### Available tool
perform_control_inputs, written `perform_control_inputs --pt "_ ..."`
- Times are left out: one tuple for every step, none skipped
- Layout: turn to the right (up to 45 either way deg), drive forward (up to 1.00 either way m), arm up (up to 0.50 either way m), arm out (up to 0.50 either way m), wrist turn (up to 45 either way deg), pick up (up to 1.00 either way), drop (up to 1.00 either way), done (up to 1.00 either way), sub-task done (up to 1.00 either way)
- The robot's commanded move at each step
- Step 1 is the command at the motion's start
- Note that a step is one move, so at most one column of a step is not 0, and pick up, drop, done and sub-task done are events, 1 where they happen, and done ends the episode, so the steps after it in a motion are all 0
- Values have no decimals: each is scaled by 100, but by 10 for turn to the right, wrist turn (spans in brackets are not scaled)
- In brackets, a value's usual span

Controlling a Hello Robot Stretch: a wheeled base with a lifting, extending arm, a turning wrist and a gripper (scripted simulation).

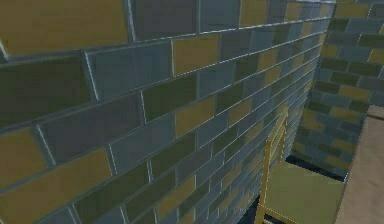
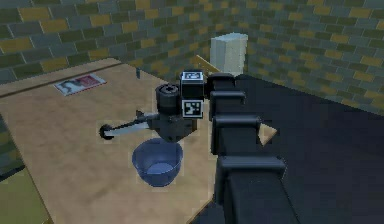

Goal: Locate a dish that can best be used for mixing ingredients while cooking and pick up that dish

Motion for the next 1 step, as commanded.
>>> perform_control_inputs --pt "0 0 0 0 270 0 0 0 0"
